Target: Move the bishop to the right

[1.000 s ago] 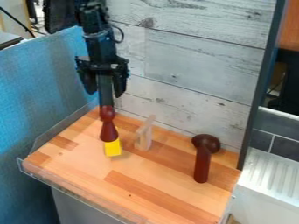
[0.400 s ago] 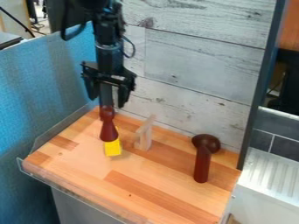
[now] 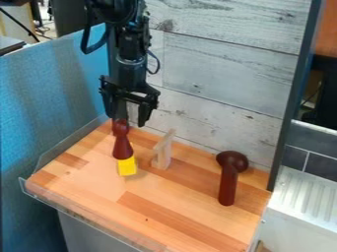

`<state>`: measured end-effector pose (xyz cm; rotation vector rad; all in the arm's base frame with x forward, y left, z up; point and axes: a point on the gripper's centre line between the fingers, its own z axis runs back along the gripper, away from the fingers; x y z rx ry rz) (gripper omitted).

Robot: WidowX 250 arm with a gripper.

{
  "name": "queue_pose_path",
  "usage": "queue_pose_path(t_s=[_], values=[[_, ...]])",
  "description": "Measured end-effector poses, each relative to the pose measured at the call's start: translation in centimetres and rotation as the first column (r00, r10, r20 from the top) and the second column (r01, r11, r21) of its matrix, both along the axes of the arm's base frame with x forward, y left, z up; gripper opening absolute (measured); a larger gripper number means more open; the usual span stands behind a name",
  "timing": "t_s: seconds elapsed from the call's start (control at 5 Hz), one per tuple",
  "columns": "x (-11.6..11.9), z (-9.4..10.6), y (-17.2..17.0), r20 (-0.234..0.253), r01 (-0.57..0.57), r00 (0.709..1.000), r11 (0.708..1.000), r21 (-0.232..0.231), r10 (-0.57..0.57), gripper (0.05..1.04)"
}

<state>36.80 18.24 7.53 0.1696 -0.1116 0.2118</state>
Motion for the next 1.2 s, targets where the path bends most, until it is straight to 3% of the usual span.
queue_pose_path(t_s=[0.2, 0.4, 0.8, 1.0, 1.2], values=[[0.2, 0.3, 0.6, 0.013, -0.011, 1.000, 1.000, 0.015, 0.011, 1.001], [0.0, -1.0, 1.3, -0.014, -0.030, 0.999, 1.000, 0.010, 0.030, 1.001], [-0.6, -0.7, 2.2, -0.033, -0.056, 0.998, 0.998, 0.008, 0.057, 1.001], [-0.8, -1.9, 2.6, -0.057, -0.065, 0.996, 0.998, 0.008, 0.065, 0.994], [-0.8, -2.1, 2.5, -0.059, -0.076, 0.995, 0.997, -0.005, 0.076, 0.908]])
